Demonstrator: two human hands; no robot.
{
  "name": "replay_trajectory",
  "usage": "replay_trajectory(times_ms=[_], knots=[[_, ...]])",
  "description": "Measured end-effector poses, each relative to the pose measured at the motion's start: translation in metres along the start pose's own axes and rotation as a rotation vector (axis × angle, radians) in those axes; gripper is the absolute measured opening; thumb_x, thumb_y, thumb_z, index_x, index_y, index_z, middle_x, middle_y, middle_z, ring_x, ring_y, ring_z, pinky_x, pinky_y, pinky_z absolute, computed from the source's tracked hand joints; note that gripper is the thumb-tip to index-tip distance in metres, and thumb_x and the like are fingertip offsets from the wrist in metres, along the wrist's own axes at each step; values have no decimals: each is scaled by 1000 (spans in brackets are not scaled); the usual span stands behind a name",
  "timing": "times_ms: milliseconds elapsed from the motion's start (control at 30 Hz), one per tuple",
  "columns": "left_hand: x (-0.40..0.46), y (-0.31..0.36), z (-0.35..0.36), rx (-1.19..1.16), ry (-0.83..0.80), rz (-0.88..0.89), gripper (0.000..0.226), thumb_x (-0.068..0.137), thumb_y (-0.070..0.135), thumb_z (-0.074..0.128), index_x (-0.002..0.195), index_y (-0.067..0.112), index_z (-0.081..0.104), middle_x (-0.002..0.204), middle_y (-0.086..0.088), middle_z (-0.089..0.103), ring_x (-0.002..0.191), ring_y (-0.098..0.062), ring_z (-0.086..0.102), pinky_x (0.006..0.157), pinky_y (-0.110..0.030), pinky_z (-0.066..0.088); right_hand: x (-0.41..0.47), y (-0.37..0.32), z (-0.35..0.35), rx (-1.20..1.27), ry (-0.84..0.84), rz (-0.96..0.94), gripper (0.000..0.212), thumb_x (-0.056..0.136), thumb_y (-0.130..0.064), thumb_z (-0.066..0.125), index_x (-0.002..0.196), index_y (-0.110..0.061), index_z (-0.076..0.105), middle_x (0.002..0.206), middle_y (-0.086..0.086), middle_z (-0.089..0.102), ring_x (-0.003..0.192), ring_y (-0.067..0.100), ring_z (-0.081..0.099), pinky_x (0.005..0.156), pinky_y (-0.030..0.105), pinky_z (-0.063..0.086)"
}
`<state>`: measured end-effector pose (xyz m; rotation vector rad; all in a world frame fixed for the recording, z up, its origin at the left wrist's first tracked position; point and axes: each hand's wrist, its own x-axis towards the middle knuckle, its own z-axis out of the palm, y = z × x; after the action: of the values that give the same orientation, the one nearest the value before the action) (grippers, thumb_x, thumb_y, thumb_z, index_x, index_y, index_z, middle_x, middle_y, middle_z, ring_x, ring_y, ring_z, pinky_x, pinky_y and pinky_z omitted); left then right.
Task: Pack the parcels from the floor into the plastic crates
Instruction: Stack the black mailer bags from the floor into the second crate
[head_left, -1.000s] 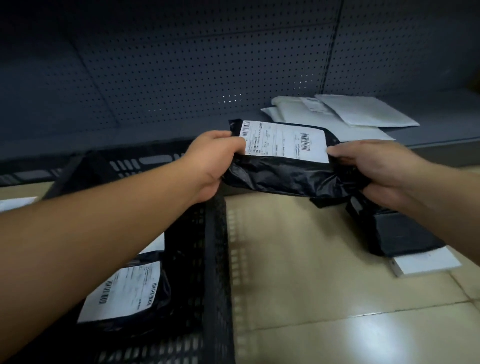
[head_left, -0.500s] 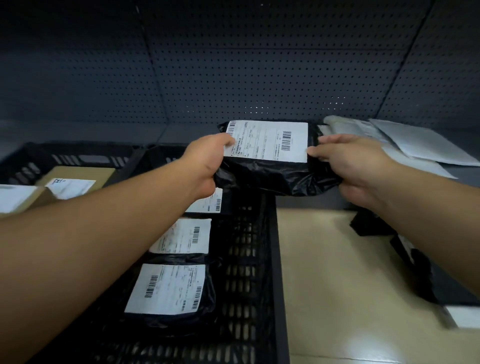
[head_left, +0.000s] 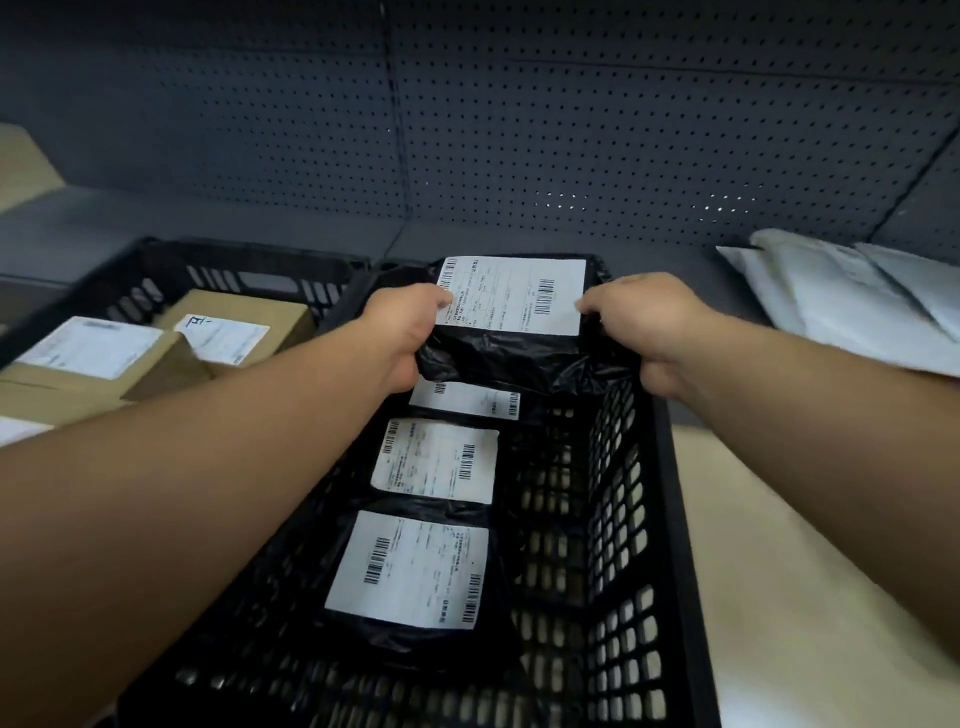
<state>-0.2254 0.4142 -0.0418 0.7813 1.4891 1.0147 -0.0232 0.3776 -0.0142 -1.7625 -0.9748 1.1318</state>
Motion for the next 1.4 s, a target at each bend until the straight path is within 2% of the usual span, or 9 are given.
replay_trajectory(times_ms=[200, 300, 400, 533, 633, 733, 1000, 1133, 1400], knots=[[29, -22, -13, 175, 63, 5, 13, 94, 17, 63, 98, 8, 70, 94, -10, 76, 85, -30, 74, 78, -43, 63, 12, 11, 31, -108, -19, 59, 27, 86, -25, 67, 109, -11, 69, 105, 8, 71, 96, 33, 69, 91, 47, 58], [43, -31, -16, 290, 105, 29, 21, 95, 26, 62, 104, 9, 70, 95, -4, 73, 83, -23, 69, 68, -31, 56, 19, 19, 42, -115, -34, 95, 32, 87, -24, 64, 116, -10, 66, 112, 9, 69, 100, 34, 68, 92, 50, 58], [48, -39, -17, 432, 133, 63, 25, 96, 25, 55, 109, 9, 70, 96, -3, 69, 78, -18, 63, 57, -26, 46, 28, 28, 54, -77, -61, 97, 62, 89, -24, 63, 147, -14, 46, 153, -3, 44, 134, 22, 49, 111, 46, 45], [48, -43, -15, 590, 95, 76, 33, 91, 23, 50, 118, 9, 63, 103, -5, 67, 77, -20, 61, 62, -28, 50, 39, 39, 67, -107, -78, 116, 51, 96, -18, 59, 145, -10, 46, 128, -12, 42, 113, 15, 47, 100, 35, 47], [50, -47, -14, 729, 78, 83, 58, 91, 19, 54, 146, 14, 35, 121, -8, 62, 86, -22, 59, 69, -33, 51, 44, 45, 75, -202, -49, 76, 38, 92, -17, 59, 129, -17, 56, 126, -1, 61, 104, 21, 59, 80, 31, 51], [53, -55, -16, 870, -17, 140, 84, 91, 12, 56, 158, 30, 9, 125, -9, 58, 93, -26, 59, 77, -39, 53, 50, 55, 82, -266, -63, 60, 36, 83, -18, 57, 119, -20, 60, 113, 2, 68, 98, 25, 66, 87, 38, 57], [58, -74, -18, 1318, -47, 145, 77, 87, 2, 58, 154, 23, 27, 163, -10, 2, 136, -39, 36, 97, -41, 49, 56, 61, 97, -374, -177, 66, 18, 94, -14, 54, 106, -15, 67, 104, 1, 67, 93, 20, 63, 77, 31, 54], [67, -78, -22, 1463, 15, 368, 65, 83, 1, 62, 144, 17, 43, 159, -5, 17, 140, -30, 27, 108, -42, 39, 59, 64, 107, -386, -202, 93, 26, 94, -12, 49, 111, -15, 68, 113, 6, 67, 101, 27, 63, 95, 40, 55], [72, -83, -18, 1654, -89, 374, 94, 85, -4, 60, 161, 26, 15, 165, -13, 18, 148, -35, 20, 116, -48, 37, 61, 66, 106, -478, -248, 105, 29, 98, -12, 47, 120, -16, 66, 104, 2, 63, 86, 17, 57, 61, 25, 41]])
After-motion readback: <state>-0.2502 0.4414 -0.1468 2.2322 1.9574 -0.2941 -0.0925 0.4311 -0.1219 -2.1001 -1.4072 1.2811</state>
